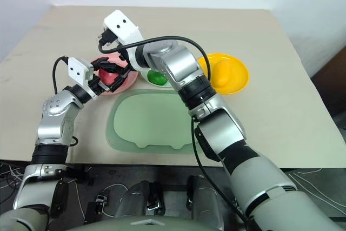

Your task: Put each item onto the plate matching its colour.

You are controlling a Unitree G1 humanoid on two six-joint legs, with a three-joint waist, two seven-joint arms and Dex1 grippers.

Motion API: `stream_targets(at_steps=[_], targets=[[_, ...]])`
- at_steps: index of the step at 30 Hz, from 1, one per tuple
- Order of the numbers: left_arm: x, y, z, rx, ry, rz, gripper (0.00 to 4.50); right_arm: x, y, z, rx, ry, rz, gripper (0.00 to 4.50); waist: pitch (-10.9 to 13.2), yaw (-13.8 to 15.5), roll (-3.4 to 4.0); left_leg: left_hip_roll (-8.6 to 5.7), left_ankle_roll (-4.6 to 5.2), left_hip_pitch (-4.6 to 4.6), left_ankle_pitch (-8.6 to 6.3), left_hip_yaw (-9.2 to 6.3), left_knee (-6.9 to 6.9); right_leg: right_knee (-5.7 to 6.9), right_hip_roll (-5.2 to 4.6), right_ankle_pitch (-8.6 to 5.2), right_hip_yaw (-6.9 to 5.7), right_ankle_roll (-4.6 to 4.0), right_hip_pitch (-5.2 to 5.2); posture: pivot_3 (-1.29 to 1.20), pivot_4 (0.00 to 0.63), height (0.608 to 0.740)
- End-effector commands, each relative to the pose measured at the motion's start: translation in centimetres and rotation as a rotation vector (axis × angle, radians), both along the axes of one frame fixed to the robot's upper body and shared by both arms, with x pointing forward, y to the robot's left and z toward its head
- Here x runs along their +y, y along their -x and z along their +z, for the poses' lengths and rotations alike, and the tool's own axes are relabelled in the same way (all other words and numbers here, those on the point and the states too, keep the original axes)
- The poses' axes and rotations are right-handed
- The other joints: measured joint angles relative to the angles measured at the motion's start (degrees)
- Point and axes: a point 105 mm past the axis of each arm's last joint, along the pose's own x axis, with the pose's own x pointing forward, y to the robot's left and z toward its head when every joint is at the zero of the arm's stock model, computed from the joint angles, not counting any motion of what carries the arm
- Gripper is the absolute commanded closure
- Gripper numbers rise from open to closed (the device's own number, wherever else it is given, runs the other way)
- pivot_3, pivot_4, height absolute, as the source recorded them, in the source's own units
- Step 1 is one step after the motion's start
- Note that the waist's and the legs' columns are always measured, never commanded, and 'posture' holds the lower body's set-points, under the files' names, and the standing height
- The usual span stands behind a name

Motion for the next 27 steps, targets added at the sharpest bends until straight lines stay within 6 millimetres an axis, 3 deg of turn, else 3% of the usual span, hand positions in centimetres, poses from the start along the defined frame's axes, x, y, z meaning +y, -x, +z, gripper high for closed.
stream_targets(at_steps=[1, 10, 18, 27], targets=[[-0.5, 0.6, 1.9, -0.094, -0.044, -0.01, 0.0, 1.7, 0.7, 1.4, -0.064, 0.025, 0.056, 0.0, 0.0, 0.0, 0.0, 0.0, 0.0, -0.06, 0.0, 0.03, 0.0, 0.05, 0.0, 0.0, 0.02, 0.0, -0.1, 0.0, 0.15, 0.696], [-1.1, 2.0, 2.7, -0.148, -0.03, -0.028, 0.0, 2.4, -0.9, -0.2, -0.076, 0.103, -0.02, 0.0, 0.0, -0.2, 0.01, 0.0, -0.05, -0.36, 0.03, 0.1, 0.0, 0.16, 0.0, 0.0, 0.05, 0.0, -0.48, 0.0, 0.15, 0.696], [-1.1, 2.2, 4.5, -0.195, -0.017, 0.025, 0.0, 2.2, -2.0, -0.4, -0.123, 0.092, -0.079, 0.0, 0.0, -0.3, 0.01, 0.0, -0.08, -0.48, 0.05, 0.08, 0.01, 0.18, -0.01, 0.0, 0.07, -0.01, -0.58, 0.0, 0.15, 0.696], [-0.4, 2.1, 5.2, -0.181, -0.018, 0.079, 0.0, 2.8, -0.7, 4.1, -0.16, -0.129, 0.037, 0.0, 0.0, -1.0, 0.01, 0.0, -0.08, -0.53, 0.06, 0.06, 0.0, 0.18, 0.02, 0.0, 0.07, 0.0, -0.6, 0.0, 0.15, 0.696]])
